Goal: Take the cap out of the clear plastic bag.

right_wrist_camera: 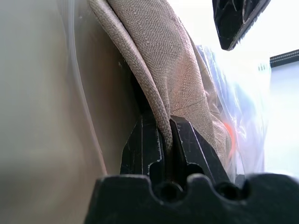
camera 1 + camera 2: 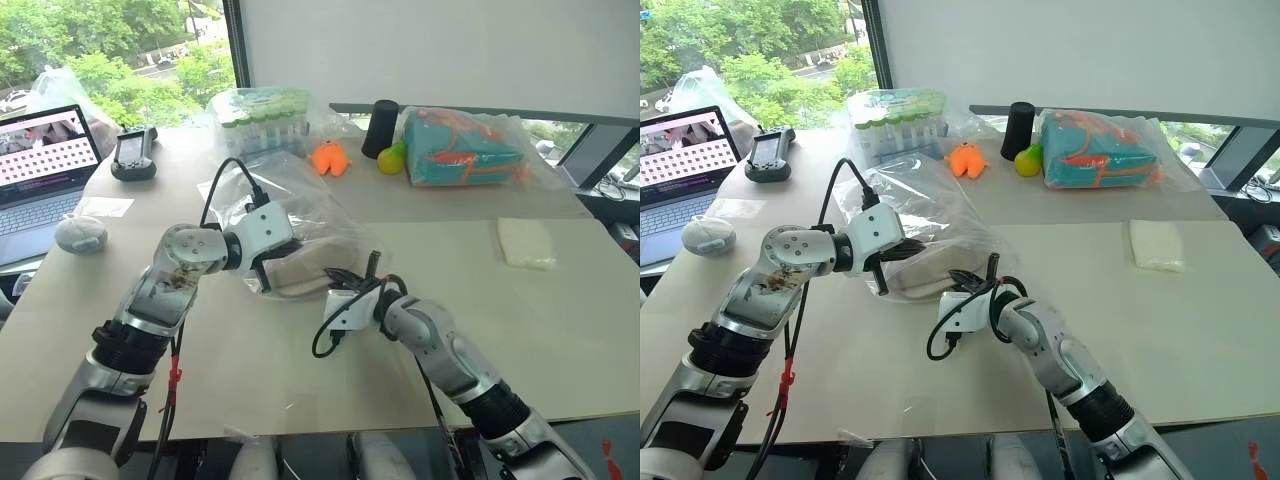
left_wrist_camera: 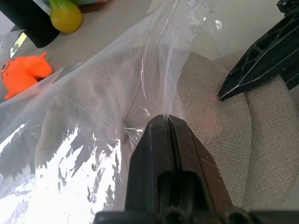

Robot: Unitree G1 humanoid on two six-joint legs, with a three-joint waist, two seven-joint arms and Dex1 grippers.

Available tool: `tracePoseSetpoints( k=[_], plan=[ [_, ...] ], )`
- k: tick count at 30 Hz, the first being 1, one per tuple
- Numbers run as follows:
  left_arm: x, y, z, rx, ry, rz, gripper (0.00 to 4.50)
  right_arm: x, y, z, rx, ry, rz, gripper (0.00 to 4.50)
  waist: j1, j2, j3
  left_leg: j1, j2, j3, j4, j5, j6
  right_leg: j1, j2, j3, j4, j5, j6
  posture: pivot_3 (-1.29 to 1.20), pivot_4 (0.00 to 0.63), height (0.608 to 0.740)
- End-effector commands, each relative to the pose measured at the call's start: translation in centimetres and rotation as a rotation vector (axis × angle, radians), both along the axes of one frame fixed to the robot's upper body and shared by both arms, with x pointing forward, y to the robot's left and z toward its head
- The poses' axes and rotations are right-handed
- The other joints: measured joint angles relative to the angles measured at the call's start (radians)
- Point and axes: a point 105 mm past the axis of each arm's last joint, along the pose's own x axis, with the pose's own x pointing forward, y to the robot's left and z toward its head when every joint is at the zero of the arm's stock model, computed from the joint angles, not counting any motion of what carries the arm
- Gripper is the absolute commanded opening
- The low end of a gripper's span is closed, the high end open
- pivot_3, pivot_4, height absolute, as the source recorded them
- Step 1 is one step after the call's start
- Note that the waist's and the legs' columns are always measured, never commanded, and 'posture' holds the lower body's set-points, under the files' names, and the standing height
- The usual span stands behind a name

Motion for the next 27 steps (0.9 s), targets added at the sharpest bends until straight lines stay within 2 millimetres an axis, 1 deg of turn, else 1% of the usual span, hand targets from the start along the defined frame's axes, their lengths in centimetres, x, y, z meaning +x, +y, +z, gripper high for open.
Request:
tracePoseSetpoints(
  k=[1, 6, 7, 9, 13, 16, 19, 25, 27],
  plan=[
    [-0.2, 0.1, 0.9, 0.005, -0.042, -0.005, 0.0, 0.1, -1.1, 0.2, 0.061, 0.053, -0.032, 0.02, 0.0, 0.0, 0.0, 0.0, 0.0, 0.0, 0.0, 0.0, 0.0, 0.0, 0.0, 0.0, 0.0, 0.0, 0.0, 0.0, 0.15, 0.74],
    [-0.1, 0.2, 0.8, 0.009, -0.041, -0.003, 0.0, -1.4, -1.1, 1.0, 0.162, 0.134, 0.031, 0.02, 0.001, 0.0, 0.0, 0.0, 0.0, 0.0, 0.0, 0.0, 0.0, 0.0, 0.0, 0.0, 0.0, 0.0, 0.0, 0.0, 0.15, 0.74],
    [-0.2, 0.2, 0.8, 0.01, -0.04, -0.003, 0.0, -1.5, -1.3, 1.5, 0.184, 0.132, 0.033, 0.02, 0.001, 0.0, 0.0, 0.0, 0.0, 0.0, 0.0, 0.0, 0.0, 0.0, 0.0, 0.0, 0.0, 0.0, 0.0, 0.0, 0.15, 0.74],
    [-0.1, 0.3, 0.6, 0.013, -0.038, -0.001, 0.0, -2.6, -1.7, 2.9, 0.258, 0.176, 0.074, 0.02, 0.001, 0.0, 0.0, 0.0, 0.0, 0.0, 0.0, 0.0, 0.0, 0.0, 0.0, 0.0, 0.0, 0.0, 0.0, 0.0, 0.15, 0.74],
    [-0.1, 0.3, 0.5, 0.014, -0.035, -0.002, 0.0, -3.9, -2.9, 5.0, 0.375, 0.307, 0.113, 0.02, 0.0, 0.0, 0.0, 0.0, 0.0, 0.0, 0.0, 0.0, 0.0, 0.0, 0.0, 0.0, 0.0, 0.0, 0.0, 0.0, 0.15, 0.74],
    [-0.1, 0.2, 0.6, 0.011, -0.035, -0.005, 0.0, -4.7, -4.1, 7.1, 0.452, 0.386, 0.142, 0.02, 0.002, 0.0, 0.0, 0.0, 0.001, 0.0, 0.0, 0.0, 0.0, 0.001, 0.0, 0.0, 0.0, 0.0, 0.0, 0.0, 0.15, 0.74],
    [-0.1, 0.2, 0.6, 0.011, -0.036, -0.005, 0.0, -6.3, -5.3, 9.2, 0.542, 0.506, 0.203, 0.02, 0.004, 0.0, 0.0, 0.0, 0.001, 0.0, 0.0, 0.0, 0.0, 0.0, 0.0, 0.0, 0.0, 0.0, 0.0, 0.0, 0.15, 0.74],
    [0.0, 0.2, 0.7, 0.011, -0.041, -0.006, 0.0, -9.7, -7.0, 10.9, 0.641, 0.743, 0.335, 0.02, 0.005, 0.0, 0.0, 0.0, 0.001, 0.0, 0.0, 0.0, 0.0, 0.001, 0.0, 0.0, 0.0, 0.0, 0.0, 0.0, 0.15, 0.74],
    [0.0, 0.2, 0.7, 0.01, -0.043, -0.007, 0.0, -10.1, -7.6, 11.6, 0.681, 0.772, 0.355, 0.02, 0.003, 0.0, 0.0, 0.0, 0.001, -0.001, 0.0, 0.0, 0.0, 0.001, 0.001, 0.0, -0.001, 0.0, 0.0, 0.0, 0.15, 0.74]
  ],
)
